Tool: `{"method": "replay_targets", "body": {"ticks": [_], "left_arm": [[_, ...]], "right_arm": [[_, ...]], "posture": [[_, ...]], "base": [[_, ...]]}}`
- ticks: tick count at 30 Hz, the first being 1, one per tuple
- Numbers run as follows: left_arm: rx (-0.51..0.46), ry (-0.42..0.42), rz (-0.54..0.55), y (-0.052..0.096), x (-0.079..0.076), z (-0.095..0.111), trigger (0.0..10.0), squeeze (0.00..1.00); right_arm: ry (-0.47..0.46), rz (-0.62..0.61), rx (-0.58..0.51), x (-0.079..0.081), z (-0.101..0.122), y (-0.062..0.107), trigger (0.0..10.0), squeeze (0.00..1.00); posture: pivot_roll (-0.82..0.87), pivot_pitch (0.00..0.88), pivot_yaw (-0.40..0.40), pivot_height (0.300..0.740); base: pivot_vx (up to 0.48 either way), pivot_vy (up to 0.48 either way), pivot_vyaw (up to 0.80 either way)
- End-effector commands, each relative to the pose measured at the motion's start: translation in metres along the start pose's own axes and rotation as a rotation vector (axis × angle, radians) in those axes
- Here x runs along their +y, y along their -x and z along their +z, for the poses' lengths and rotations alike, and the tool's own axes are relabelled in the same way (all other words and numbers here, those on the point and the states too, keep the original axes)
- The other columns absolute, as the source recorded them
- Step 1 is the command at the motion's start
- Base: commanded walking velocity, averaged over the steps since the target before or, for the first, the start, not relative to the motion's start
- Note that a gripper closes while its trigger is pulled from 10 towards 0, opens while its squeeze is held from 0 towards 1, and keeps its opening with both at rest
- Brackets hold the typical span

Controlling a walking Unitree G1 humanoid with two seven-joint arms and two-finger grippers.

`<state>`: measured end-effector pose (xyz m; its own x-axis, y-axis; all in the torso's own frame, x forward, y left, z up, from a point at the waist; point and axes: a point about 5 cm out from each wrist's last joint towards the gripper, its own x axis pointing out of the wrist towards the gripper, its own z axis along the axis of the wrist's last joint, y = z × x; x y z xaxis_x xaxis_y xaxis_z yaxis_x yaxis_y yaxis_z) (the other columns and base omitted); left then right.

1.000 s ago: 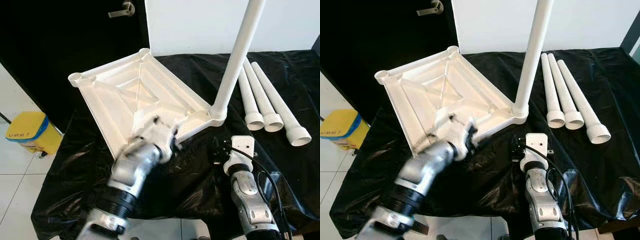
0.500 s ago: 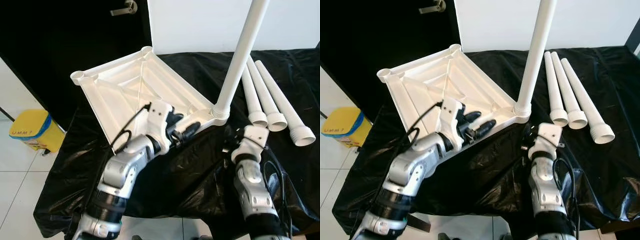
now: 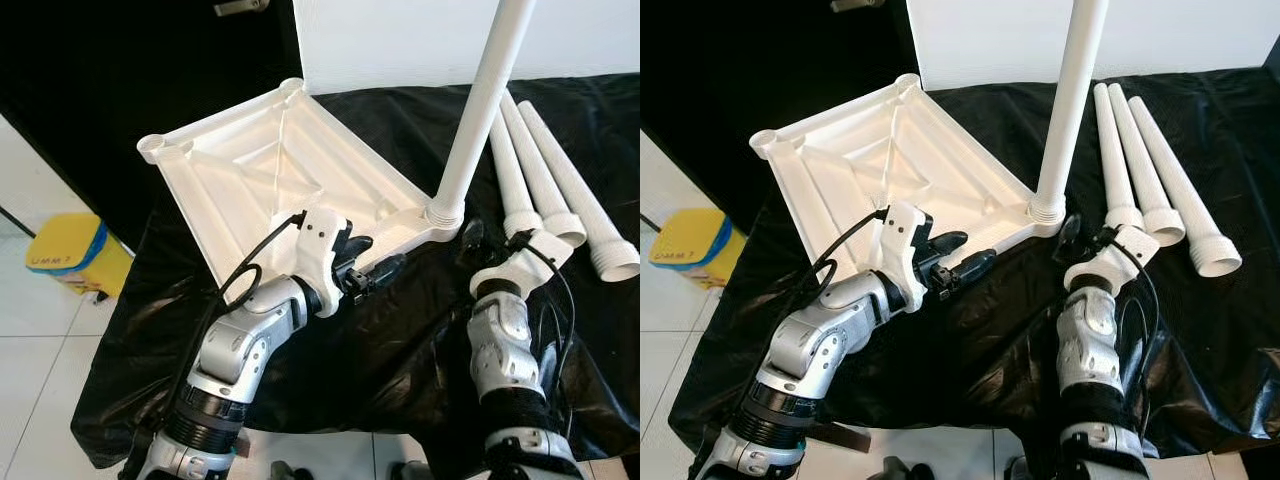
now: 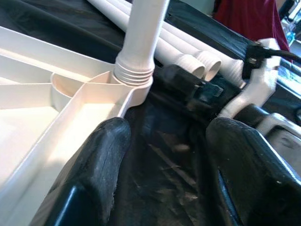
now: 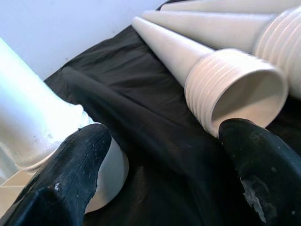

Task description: Building children table

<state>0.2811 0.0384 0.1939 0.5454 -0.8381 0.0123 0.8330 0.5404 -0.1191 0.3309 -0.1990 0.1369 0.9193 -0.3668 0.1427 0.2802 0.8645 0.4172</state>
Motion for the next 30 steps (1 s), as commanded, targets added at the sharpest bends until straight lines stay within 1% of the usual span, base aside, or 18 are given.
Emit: {"method": "replay_targets", "body": {"ticks": [1, 9, 11, 12, 18, 19, 20, 21, 23, 24, 26, 27, 29, 30], "left_arm": [[0.028, 0.004, -0.13, 0.003, -0.009, -0.004, 10.0, 0.0], [0.045, 0.012, -0.132, 0.008, -0.012, -0.005, 10.0, 0.0], [0.051, 0.016, -0.131, 0.01, -0.012, -0.005, 10.0, 0.0], [0.056, 0.02, -0.131, 0.011, -0.013, -0.005, 10.0, 0.0], [0.06, 0.023, -0.136, 0.011, -0.014, -0.005, 10.0, 0.0], [0.061, 0.024, -0.141, 0.012, -0.015, -0.005, 10.0, 0.0], [0.063, 0.025, -0.144, 0.012, -0.016, -0.004, 10.0, 0.0], [0.064, 0.027, -0.145, 0.012, -0.016, -0.004, 10.0, 0.0], [0.065, 0.028, -0.144, 0.012, -0.016, -0.004, 10.0, 0.0], [0.066, 0.03, -0.144, 0.012, -0.017, -0.004, 10.0, 0.0], [0.066, 0.03, -0.144, 0.012, -0.017, -0.004, 10.0, 0.0], [0.065, 0.032, -0.144, 0.013, -0.017, -0.004, 10.0, 0.0], [0.065, 0.032, -0.144, 0.013, -0.017, -0.004, 10.0, 0.0], [0.065, 0.033, -0.144, 0.013, -0.017, -0.004, 10.0, 0.0]], "right_arm": [[-0.025, -0.011, 0.009, -0.002, -0.003, -0.001, 10.0, 0.0], [-0.068, -0.007, 0.002, -0.002, -0.002, -0.011, 10.0, 0.0], [-0.078, 0.008, -0.001, 0.0, -0.002, -0.015, 10.0, 0.0], [-0.085, 0.028, 0.003, 0.003, -0.001, -0.019, 10.0, 0.0], [-0.087, 0.047, 0.008, 0.007, -0.001, -0.023, 10.0, 0.0], [-0.088, 0.053, 0.009, 0.008, -0.001, -0.025, 7.8, 0.0], [-0.092, 0.063, 0.009, 0.01, 0.001, -0.028, 5.1, 0.0], [-0.096, 0.076, 0.009, 0.013, 0.003, -0.032, 4.9, 0.0], [-0.099, 0.084, 0.009, 0.015, 0.005, -0.035, 4.9, 0.0], [-0.103, 0.096, 0.006, 0.017, 0.007, -0.038, 4.0, 0.0], [-0.103, 0.096, 0.006, 0.017, 0.007, -0.038, 4.0, 0.0], [-0.105, 0.104, 0.003, 0.02, 0.009, -0.041, 6.0, 0.0], [-0.105, 0.104, 0.003, 0.02, 0.009, -0.041, 6.0, 0.0], [-0.109, 0.11, 0.001, 0.022, 0.013, -0.045, 6.4, 0.0]], "posture": [[-0.16, 0.169, 0.117, 0.74], [-0.14, 0.187, 0.129, 0.74], [-0.13, 0.194, 0.139, 0.74], [-0.13, 0.2, 0.149, 0.74], [-0.13, 0.203, 0.156, 0.74], [-0.13, 0.208, 0.158, 0.74], [-0.13, 0.21, 0.159, 0.74], [-0.13, 0.212, 0.16, 0.74], [-0.13, 0.212, 0.16, 0.74], [-0.12, 0.213, 0.161, 0.74], [-0.12, 0.213, 0.161, 0.74], [-0.12, 0.214, 0.16, 0.74], [-0.12, 0.214, 0.16, 0.74], [-0.12, 0.212, 0.16, 0.74]], "base": [[0.0, 0.0, 0.0], [0.0, 0.0, 0.0], [0.0, 0.0, 0.0], [0.0, 0.0, 0.0], [0.0, 0.0, 0.0], [0.0, 0.0, 0.0], [0.0, 0.0, 0.0], [0.0, 0.0, 0.0], [0.0, 0.0, 0.0], [0.0, 0.0, 0.0], [0.0, 0.0, 0.0], [0.0, 0.0, 0.0], [0.0, 0.0, 0.0], [0.0, 0.0, 0.0]]}}
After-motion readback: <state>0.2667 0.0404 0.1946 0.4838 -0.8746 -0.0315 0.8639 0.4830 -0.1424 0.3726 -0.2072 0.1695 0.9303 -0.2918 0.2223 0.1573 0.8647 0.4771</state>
